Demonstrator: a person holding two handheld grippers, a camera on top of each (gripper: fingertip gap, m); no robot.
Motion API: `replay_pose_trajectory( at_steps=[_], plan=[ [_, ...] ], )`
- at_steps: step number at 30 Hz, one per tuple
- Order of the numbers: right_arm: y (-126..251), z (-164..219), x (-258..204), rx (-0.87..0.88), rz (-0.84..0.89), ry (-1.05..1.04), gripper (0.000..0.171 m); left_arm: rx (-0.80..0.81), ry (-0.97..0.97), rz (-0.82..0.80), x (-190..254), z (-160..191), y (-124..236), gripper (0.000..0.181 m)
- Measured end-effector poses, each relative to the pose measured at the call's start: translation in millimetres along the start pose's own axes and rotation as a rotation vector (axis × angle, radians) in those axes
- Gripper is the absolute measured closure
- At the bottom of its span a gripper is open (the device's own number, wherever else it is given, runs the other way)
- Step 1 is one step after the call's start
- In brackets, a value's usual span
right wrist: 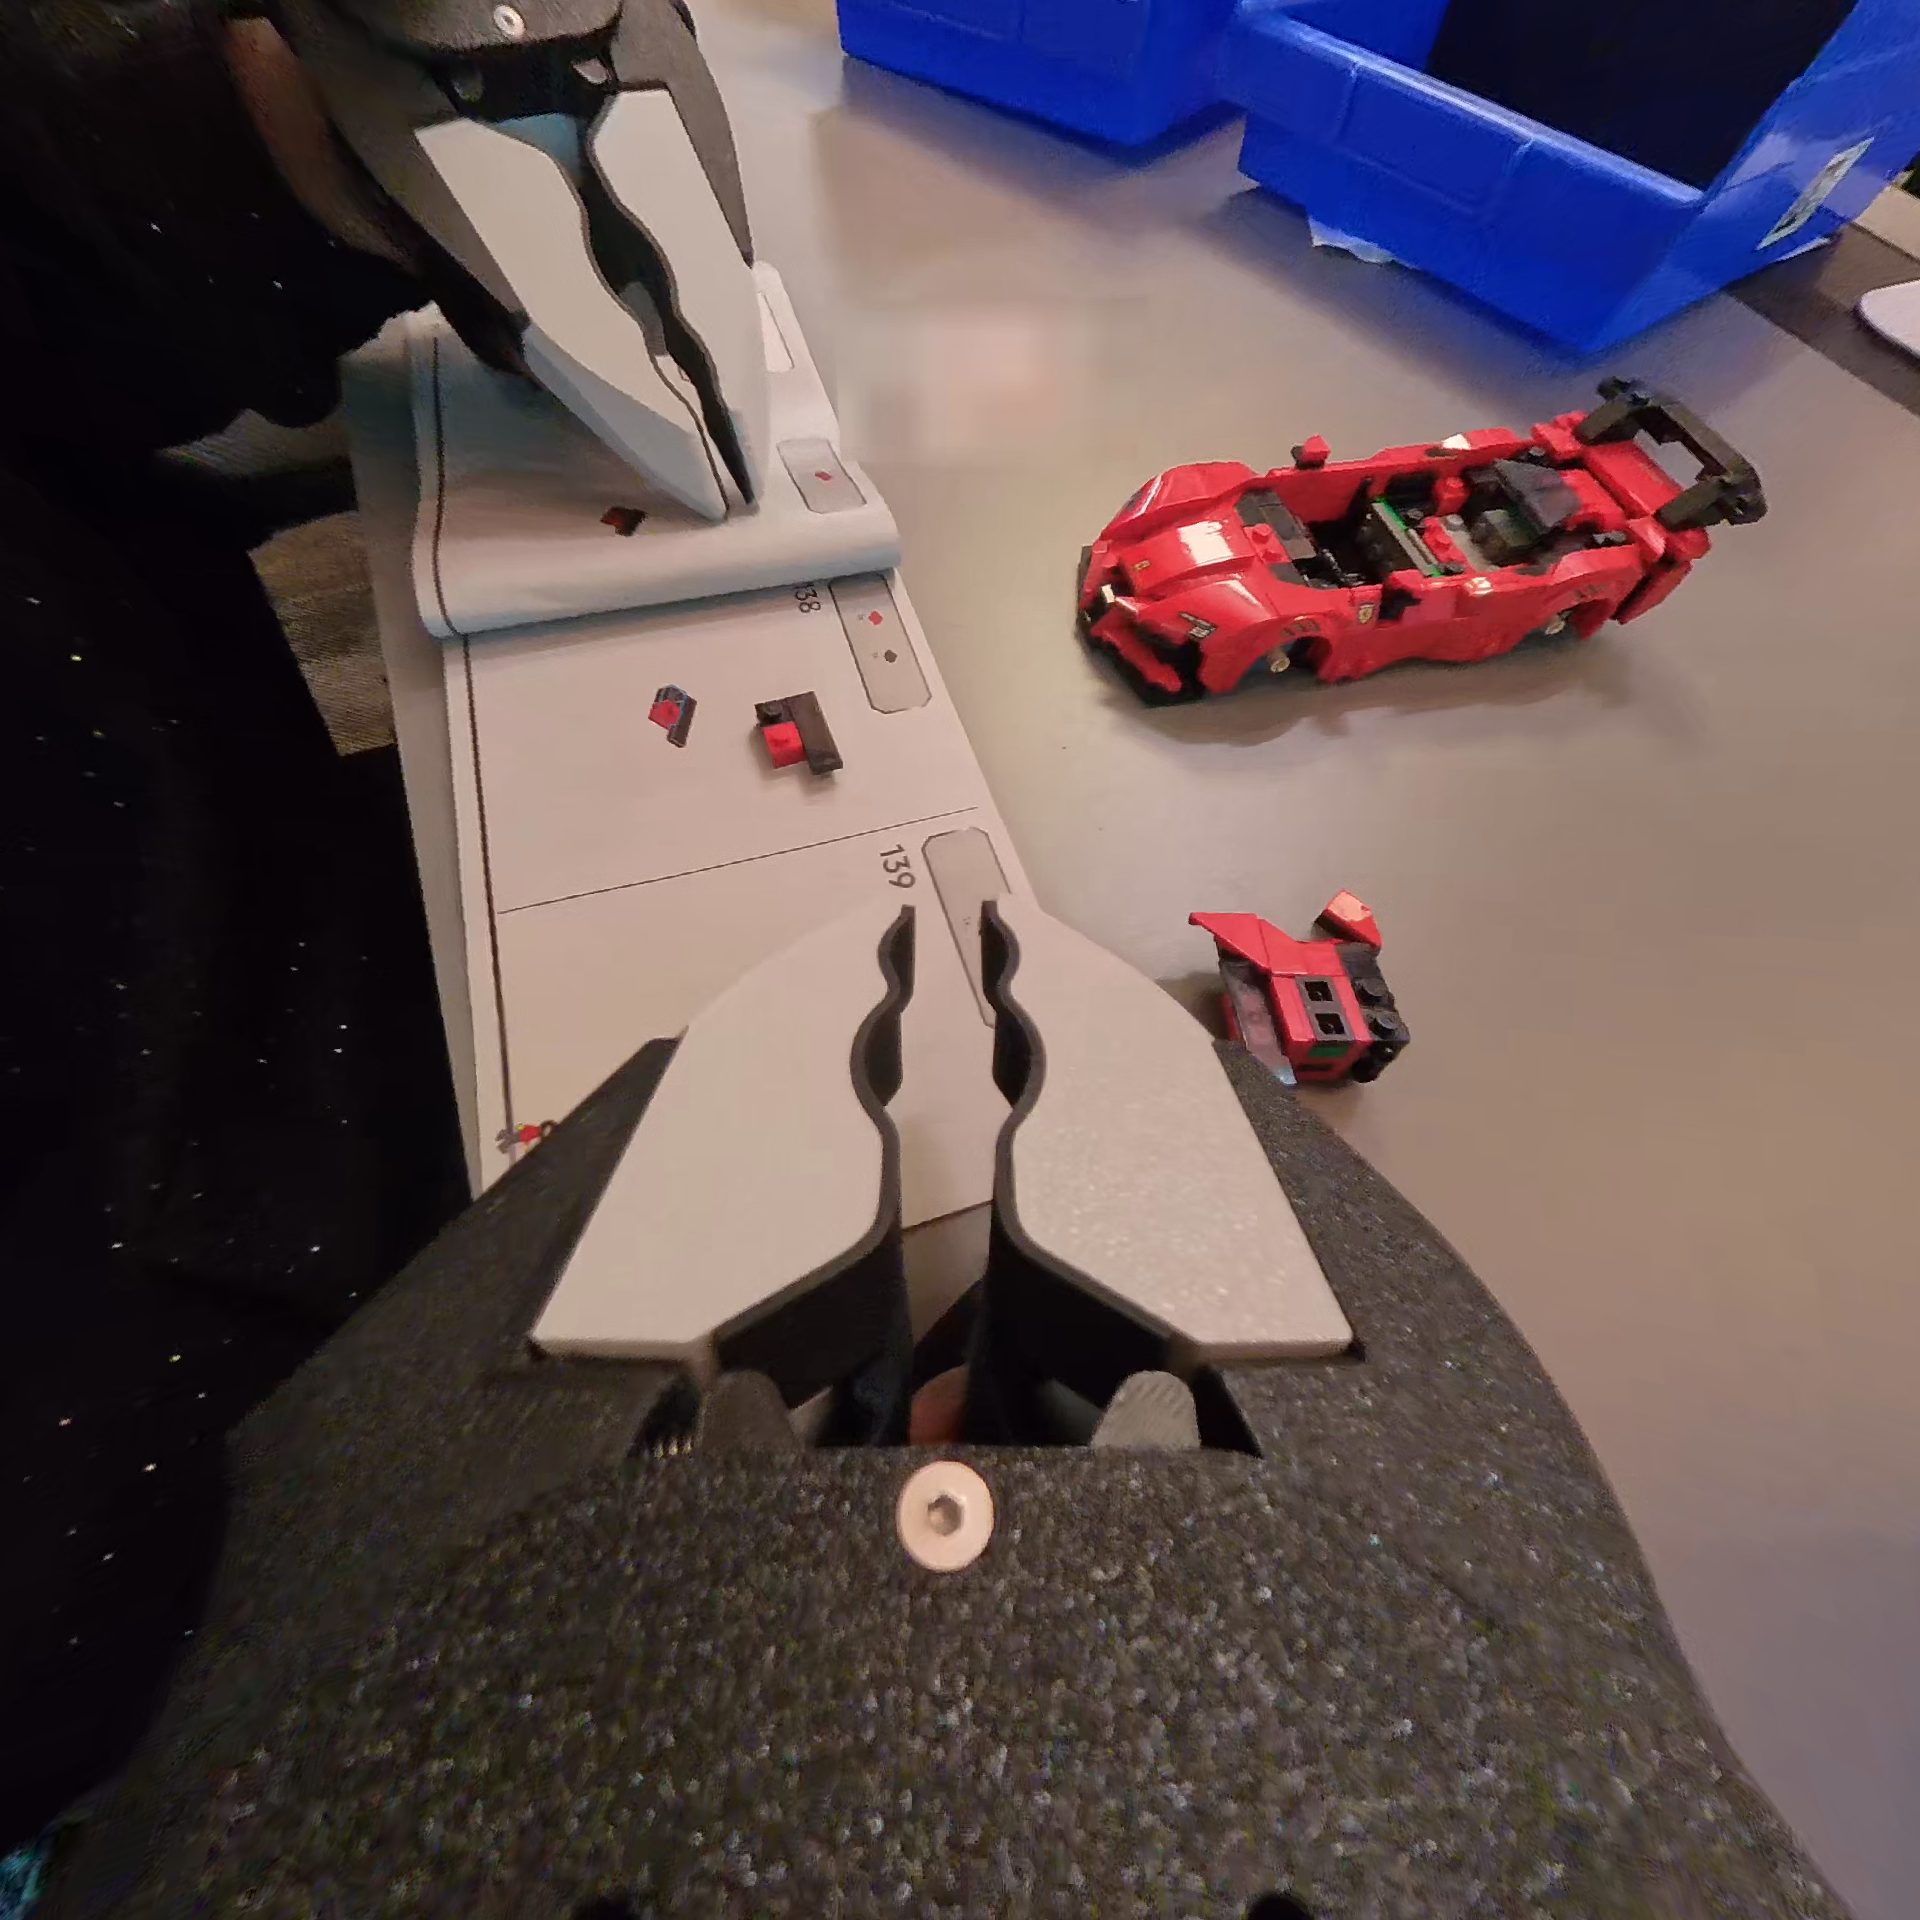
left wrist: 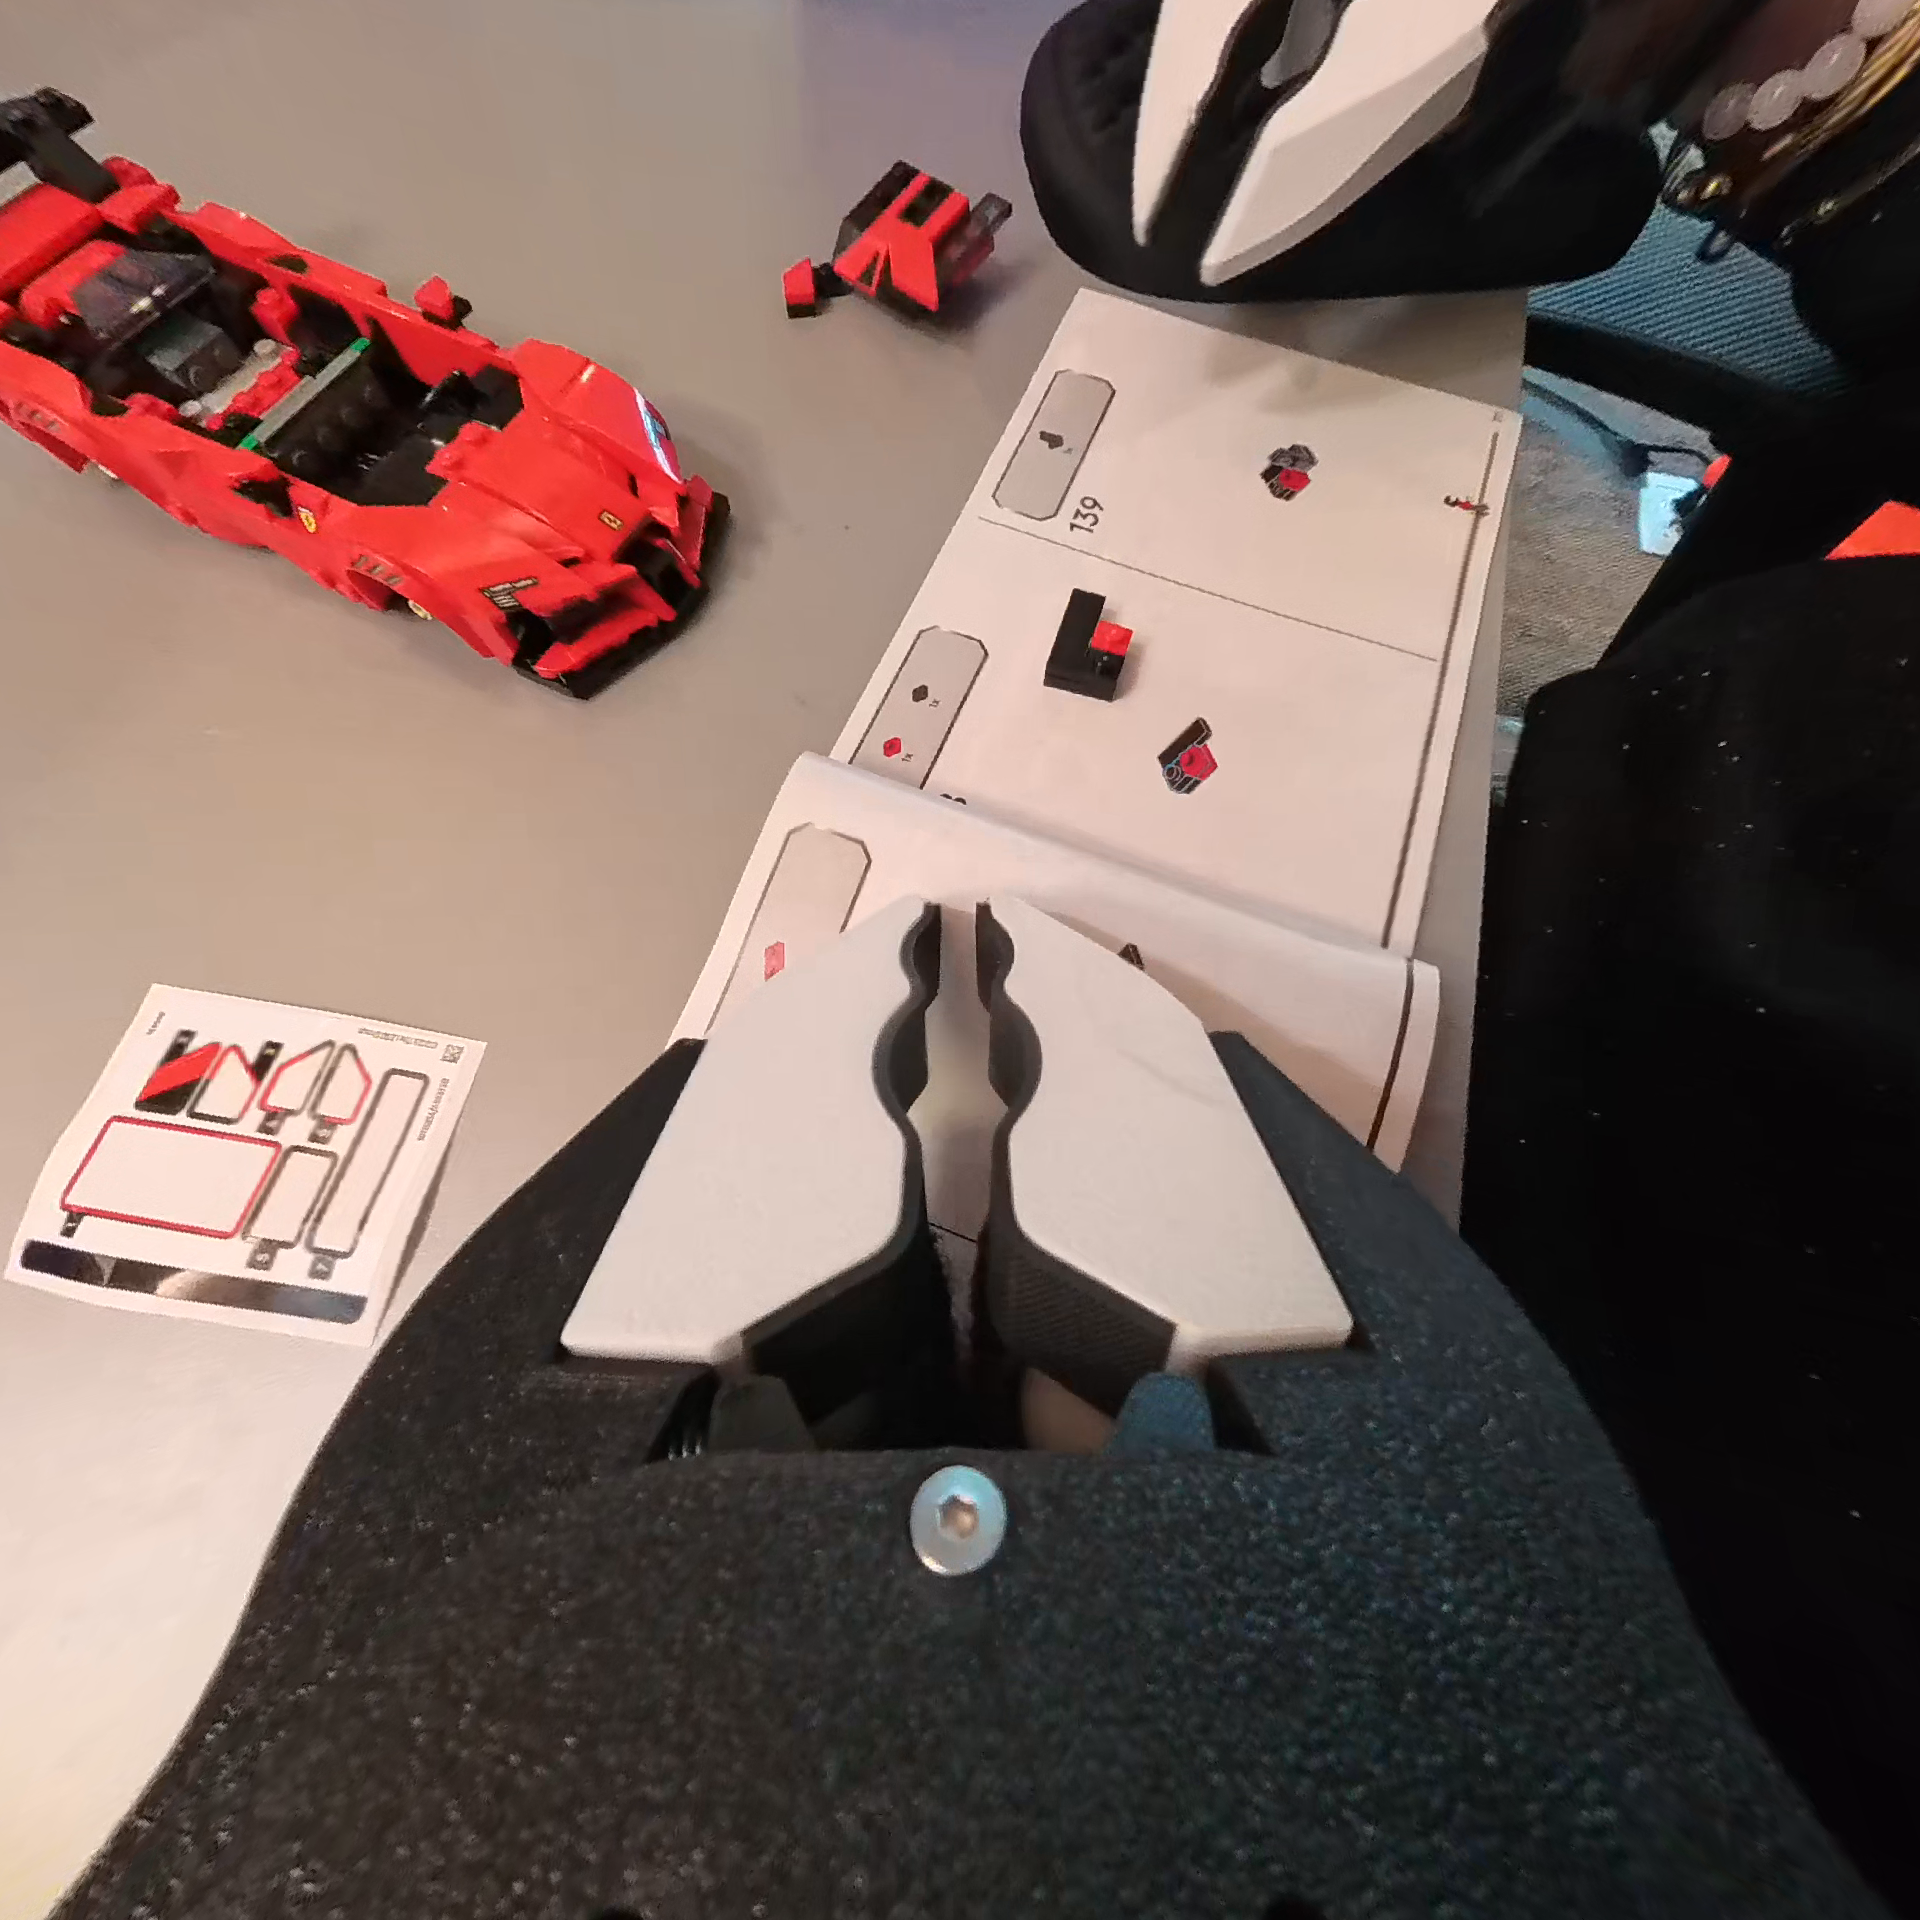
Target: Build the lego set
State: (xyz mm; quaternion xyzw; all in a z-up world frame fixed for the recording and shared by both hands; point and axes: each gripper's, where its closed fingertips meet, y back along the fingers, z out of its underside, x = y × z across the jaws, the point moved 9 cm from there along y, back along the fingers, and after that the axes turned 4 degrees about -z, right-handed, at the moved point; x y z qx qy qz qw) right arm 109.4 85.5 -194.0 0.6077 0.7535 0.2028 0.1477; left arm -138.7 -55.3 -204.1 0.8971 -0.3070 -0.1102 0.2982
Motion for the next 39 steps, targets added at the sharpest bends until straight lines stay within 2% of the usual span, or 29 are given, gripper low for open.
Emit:
replay_pose_trajectory(
  at_steps=[9, 12, 14, 17, 18, 20, 21, 24, 27, 31, 34, 37, 39],
  plan=[
    [-3, 0, -4, -0.039, 0.037, 0.054, 0.157, -0.001, 0.001, 0.003, 0, 0, 0, 0.174],
    [3, -4, -2, 0.017, 0.060, 0.033, 0.137, -0.002, -0.002, 0.001, 0, 0, -1, 0.174],
    [18, -15, -6, 0.105, 0.080, 0.038, 0.122, -0.002, -0.003, 0.000, 0, 0, -1, 0.174],
    [60, -34, -13, 0.141, 0.175, 0.044, 0.110, 0.000, -0.004, -0.001, 0, 0, -1, 0.174],
    [78, -38, -15, 0.144, 0.212, 0.051, 0.110, -0.001, -0.001, 0.001, 0, 0, -1, 0.173],
    [120, -42, -16, 0.123, 0.302, 0.062, 0.121, -0.002, 0.009, 0.009, -1, 0, -1, 0.173],
    [143, -41, -15, 0.098, 0.352, 0.065, 0.129, -0.001, 0.014, 0.012, -1, 0, -1, 0.173],
    [209, -26, -8, -0.019, 0.496, 0.065, 0.171, -0.004, 0.024, 0.019, -2, 0, -1, 0.173],
    [260, -3, 5, -0.121, 0.554, -0.035, 0.171, -0.009, 0.043, 0.025, -3, 0, -1, 0.171],
    [301, 24, 26, -0.308, 0.604, -0.111, 0.169, -0.008, 0.052, 0.034, -4, 0, -1, 0.171],
    [313, 42, 45, -0.491, 0.502, -0.163, 0.160, -0.014, 0.071, 0.050, -5, 0, -2, 0.171],
    [315, 63, 64, -0.694, 0.388, -0.164, 0.159, -0.012, 0.083, 0.059, -6, 0, -1, 0.171],
    [315, 74, 79, -0.747, 0.366, -0.198, 0.159, -0.011, 0.084, 0.056, -6, 0, -1, 0.172]
  ],
)
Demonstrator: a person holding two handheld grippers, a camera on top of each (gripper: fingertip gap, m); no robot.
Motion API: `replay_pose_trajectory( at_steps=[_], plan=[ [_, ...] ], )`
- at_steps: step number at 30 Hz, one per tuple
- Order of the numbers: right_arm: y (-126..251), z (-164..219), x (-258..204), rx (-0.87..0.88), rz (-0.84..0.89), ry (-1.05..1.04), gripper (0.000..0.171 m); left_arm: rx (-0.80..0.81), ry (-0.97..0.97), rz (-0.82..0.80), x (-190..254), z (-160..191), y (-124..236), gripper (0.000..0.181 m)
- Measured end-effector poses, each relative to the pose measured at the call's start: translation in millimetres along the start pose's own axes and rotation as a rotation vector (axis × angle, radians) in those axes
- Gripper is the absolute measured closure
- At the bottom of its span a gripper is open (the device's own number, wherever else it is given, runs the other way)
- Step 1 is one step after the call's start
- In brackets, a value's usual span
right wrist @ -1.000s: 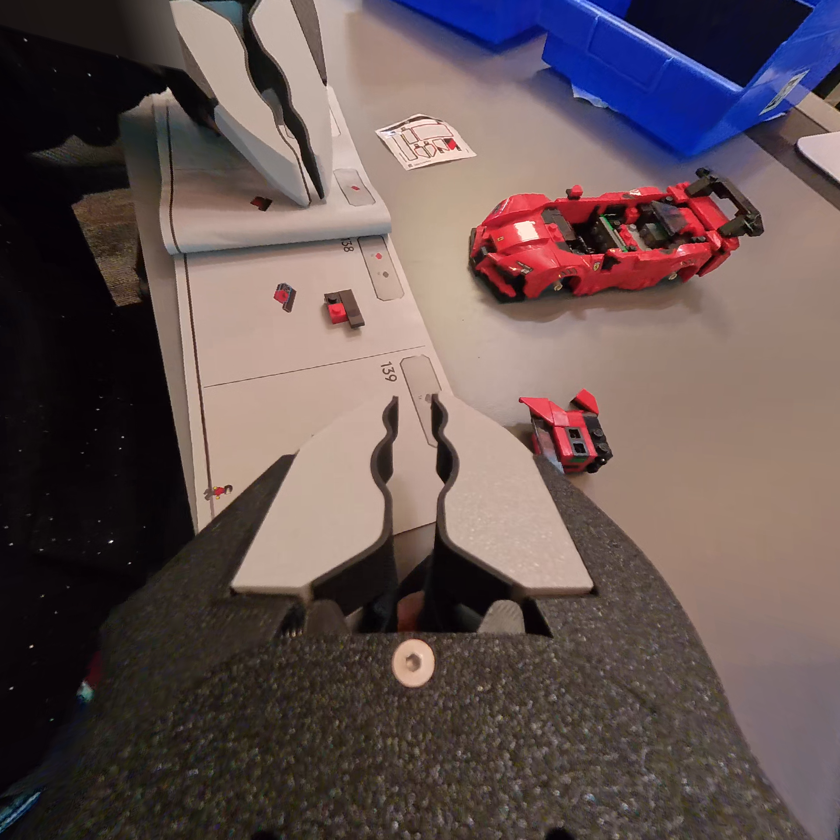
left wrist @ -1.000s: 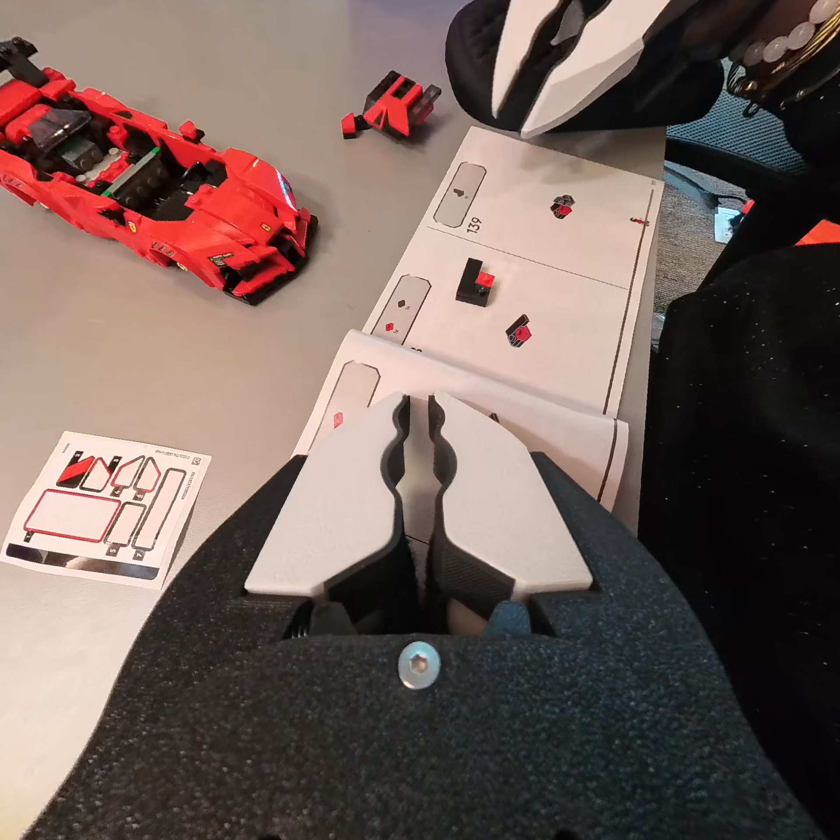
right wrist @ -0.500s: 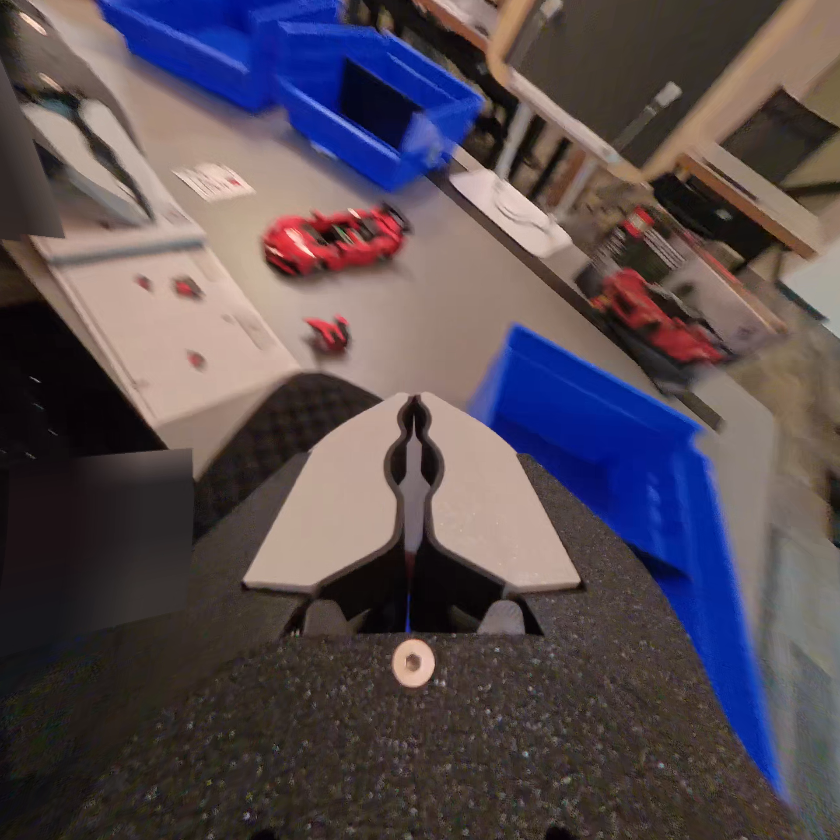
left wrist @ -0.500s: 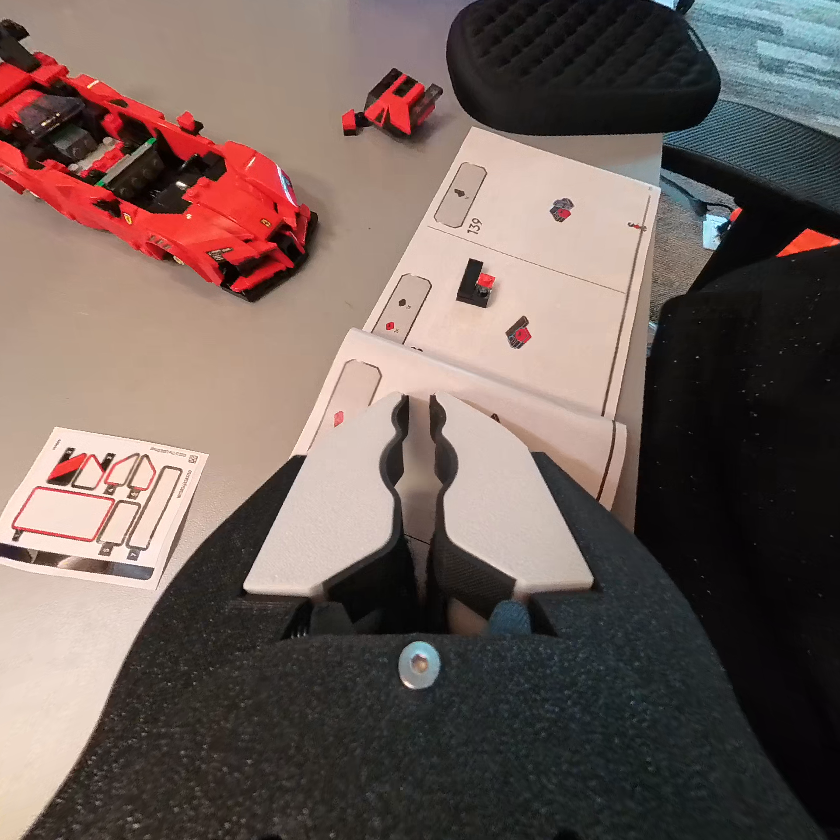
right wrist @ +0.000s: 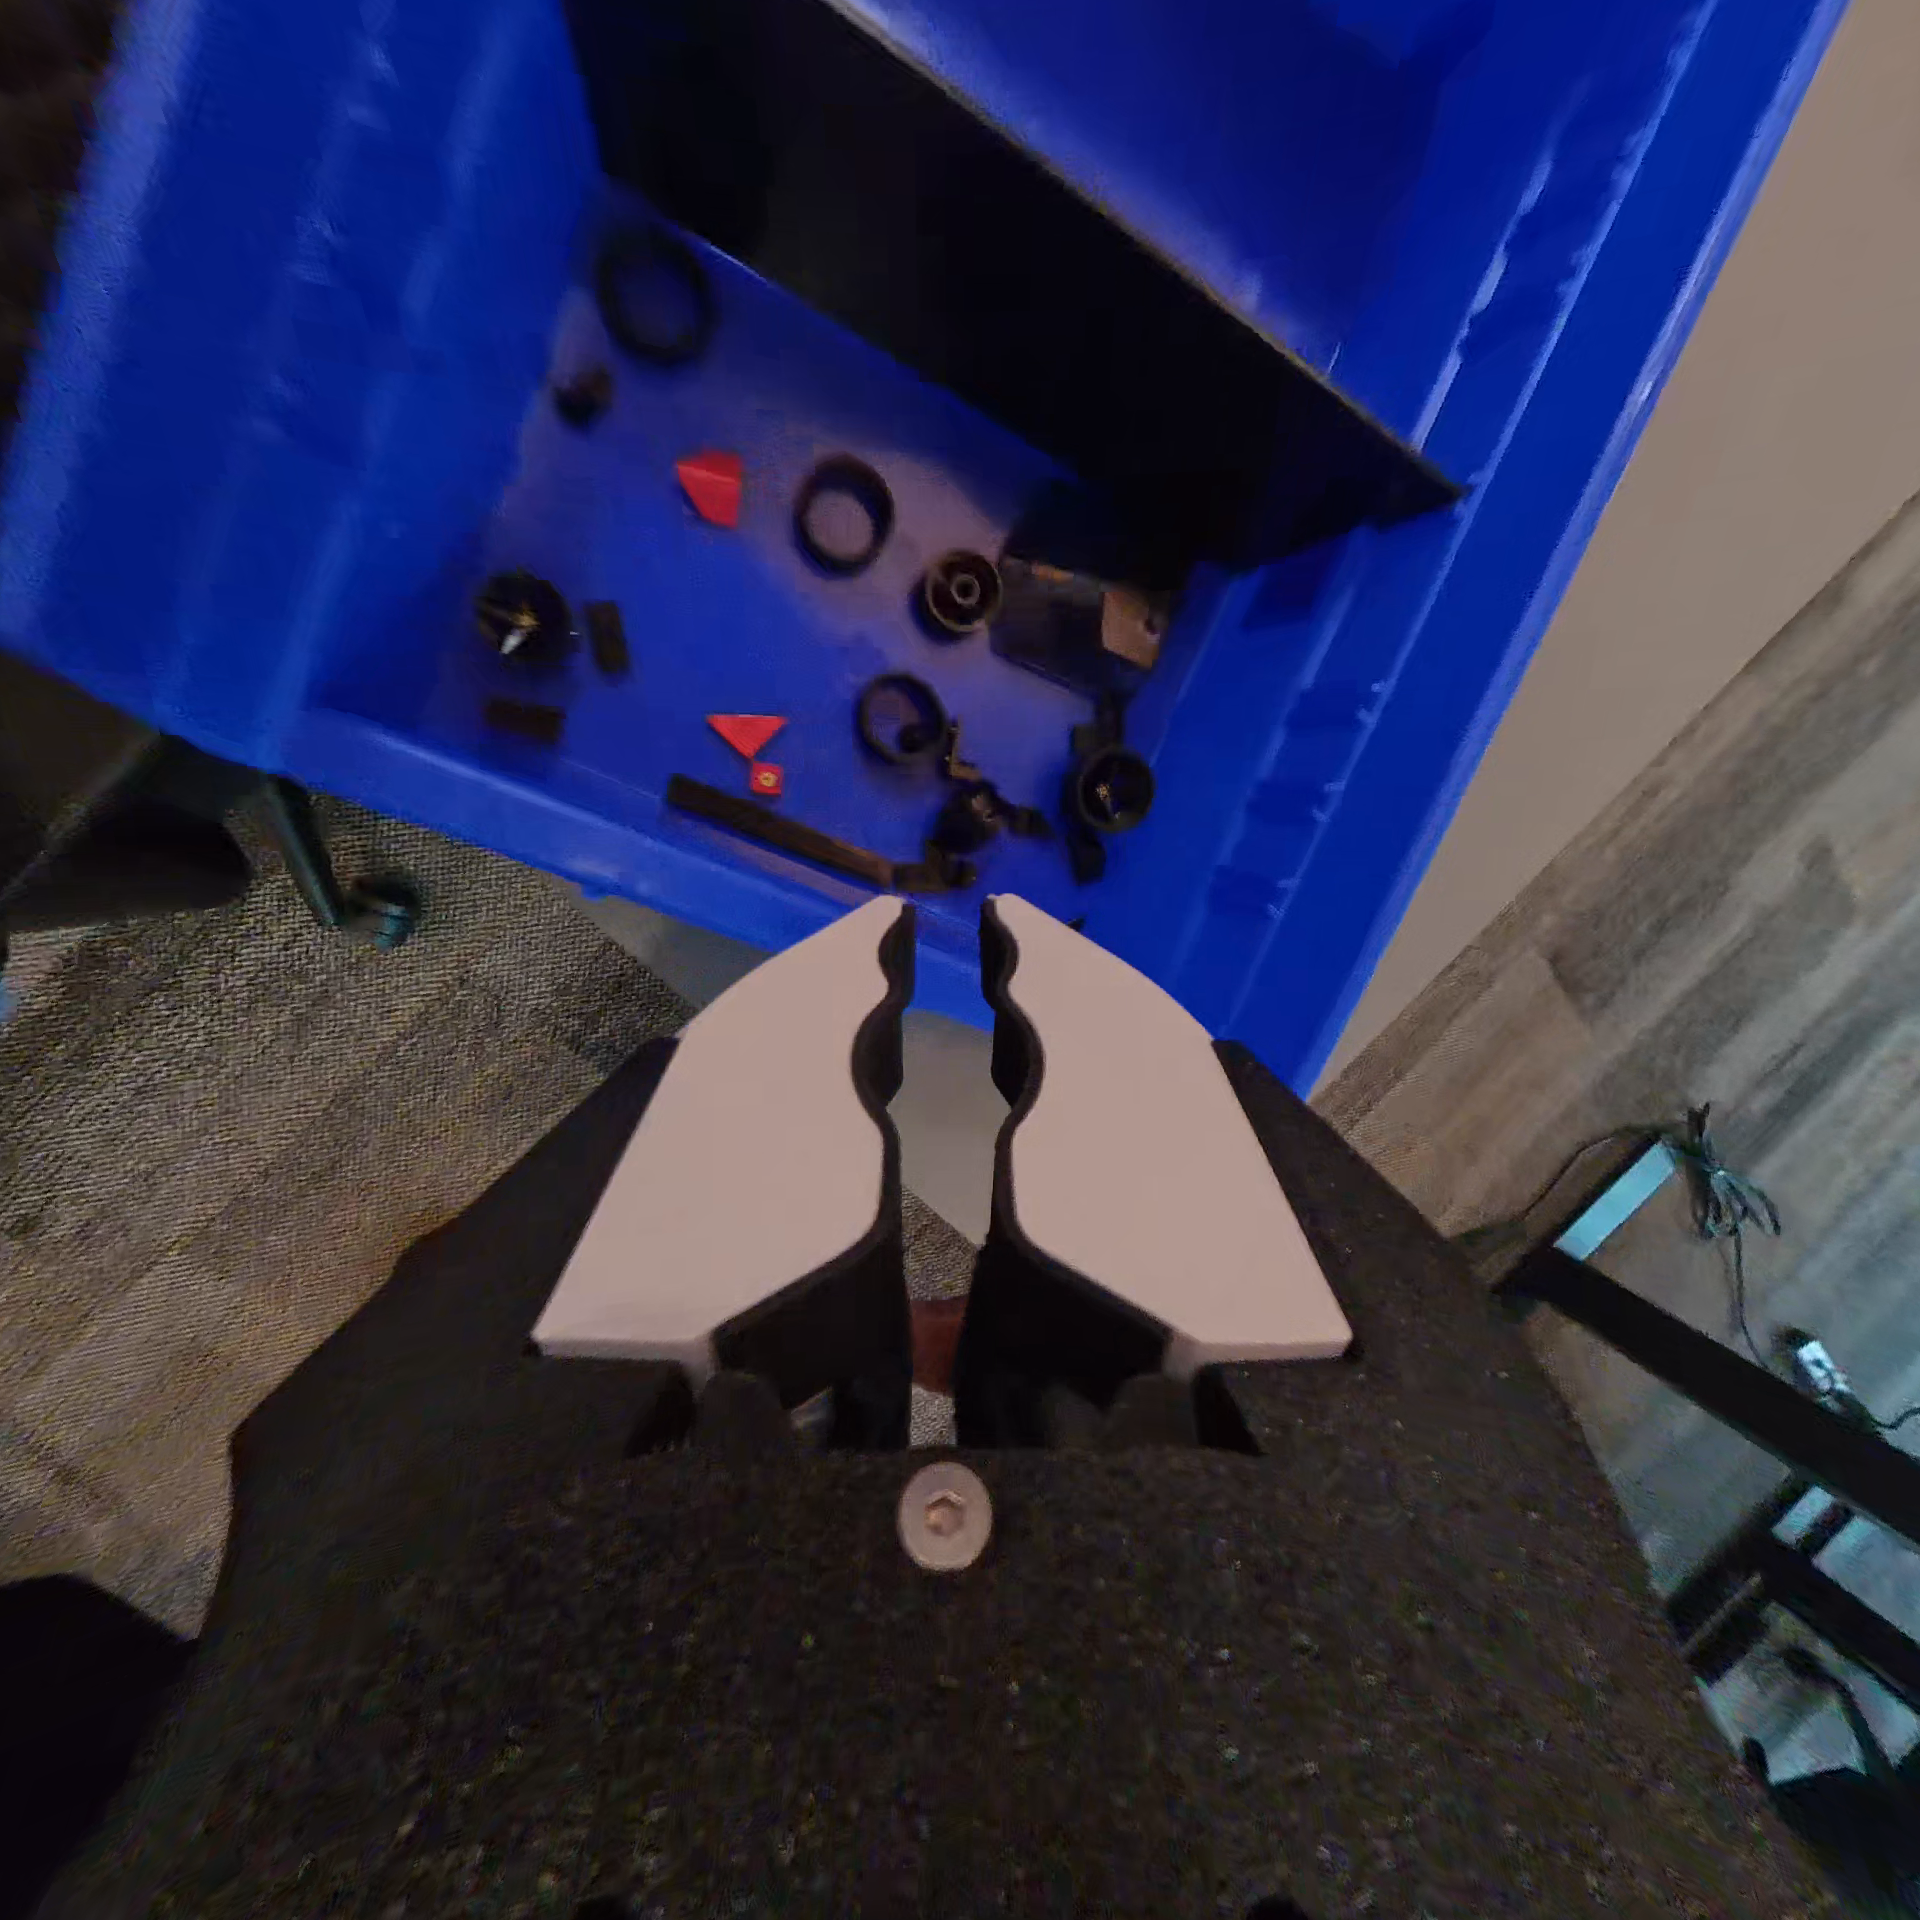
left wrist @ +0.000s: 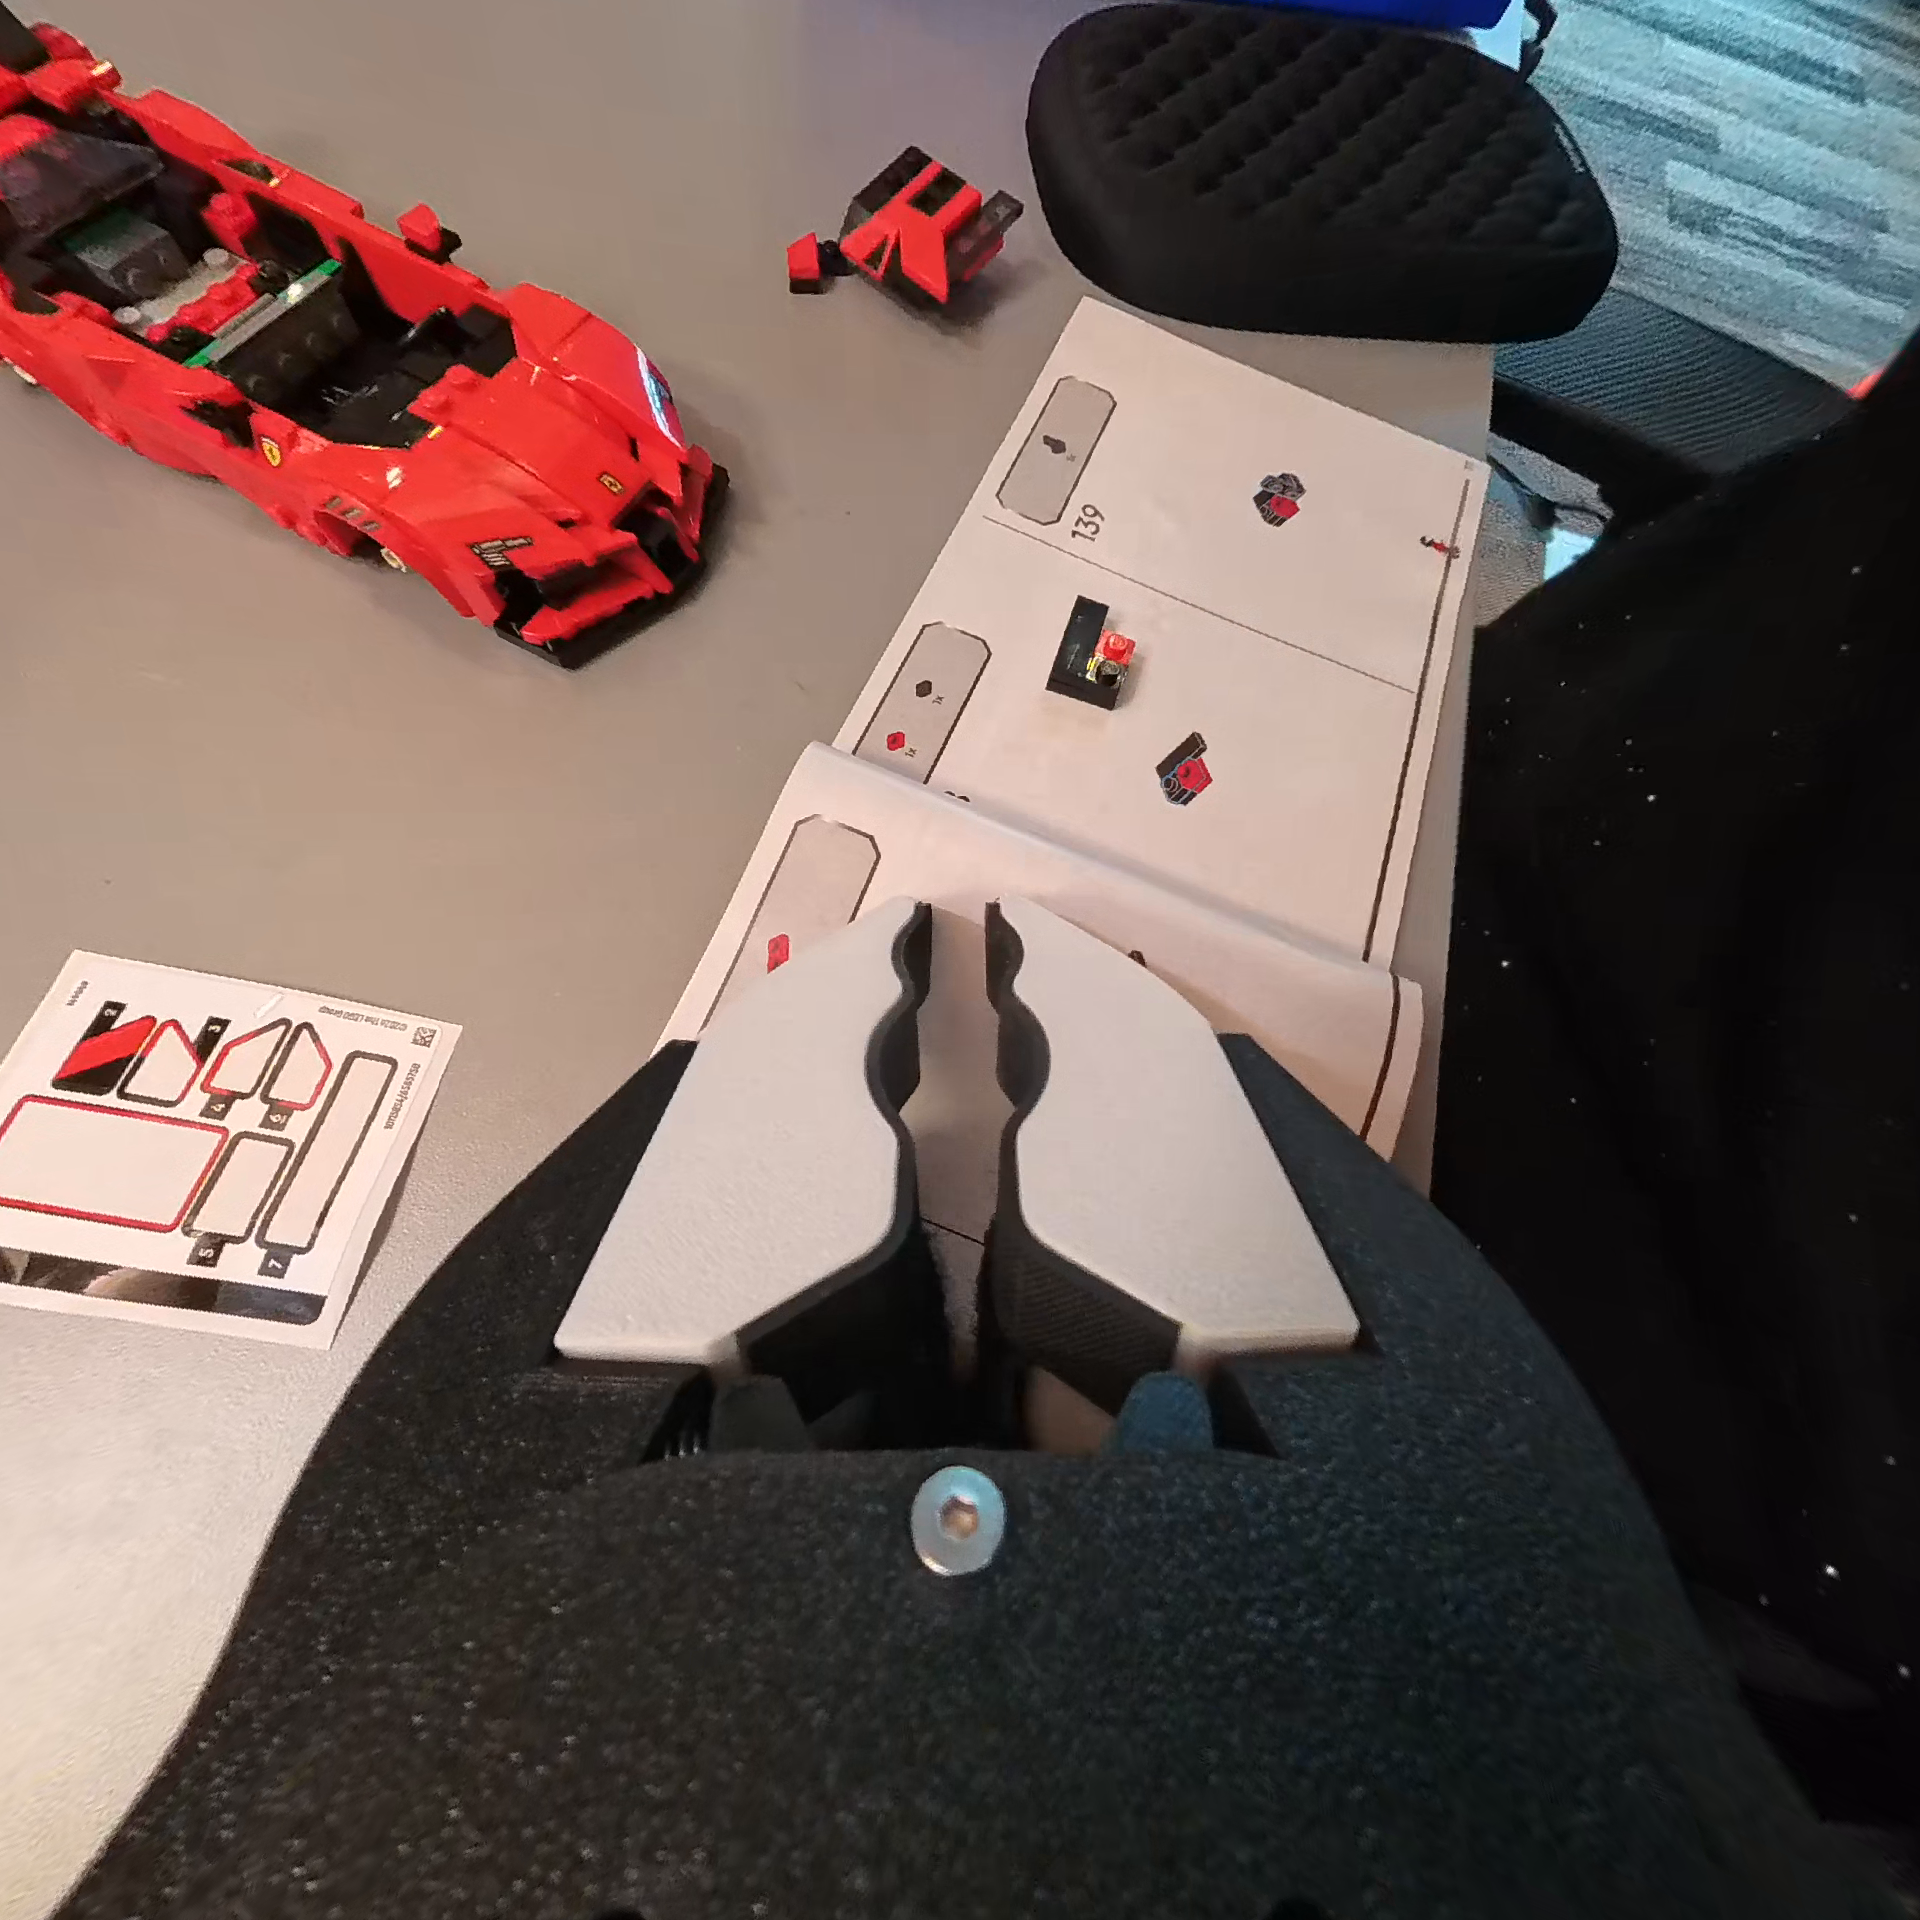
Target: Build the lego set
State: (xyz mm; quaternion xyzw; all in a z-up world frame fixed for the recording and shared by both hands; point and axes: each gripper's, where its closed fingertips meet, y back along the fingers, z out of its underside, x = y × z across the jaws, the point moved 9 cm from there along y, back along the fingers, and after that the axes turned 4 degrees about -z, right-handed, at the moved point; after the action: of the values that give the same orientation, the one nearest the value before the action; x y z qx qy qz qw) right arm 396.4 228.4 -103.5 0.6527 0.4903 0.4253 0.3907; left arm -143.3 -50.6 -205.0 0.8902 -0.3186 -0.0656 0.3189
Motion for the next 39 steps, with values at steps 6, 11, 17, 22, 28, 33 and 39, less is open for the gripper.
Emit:
replay_pose_trajectory(
  at_steps=[6, 11, 17, 22, 28, 33, 39],
  plan=[
    [-35, -2, 23, -0.061, -0.091, -0.075, 0.139, 0.005, -0.016, -0.026, 1, 0, 1, 0.172],
    [-47, 5, 25, -0.131, -0.252, -0.223, 0.128, 0.008, 0.037, -0.026, -1, 3, 5, 0.173],
    [-67, -1, 22, -0.153, -0.203, -0.301, 0.130, 0.011, 0.095, -0.007, -6, 6, 9, 0.174],
    [-83, 2, 20, -0.223, -0.156, -0.333, 0.131, 0.002, 0.133, 0.025, -9, 6, 8, 0.174],
    [-78, -6, 10, -0.155, -0.164, -0.247, 0.136, -0.003, 0.171, 0.049, -12, 7, 8, 0.176],
    [-68, -29, -14, 0.064, -0.349, 0.019, 0.156, -0.005, 0.170, 0.042, -12, 7, 8, 0.177],
    [-89, -53, -29, 0.109, -0.403, 0.135, 0.156, -0.010, 0.174, 0.041, -13, 7, 7, 0.177]
  ],
)
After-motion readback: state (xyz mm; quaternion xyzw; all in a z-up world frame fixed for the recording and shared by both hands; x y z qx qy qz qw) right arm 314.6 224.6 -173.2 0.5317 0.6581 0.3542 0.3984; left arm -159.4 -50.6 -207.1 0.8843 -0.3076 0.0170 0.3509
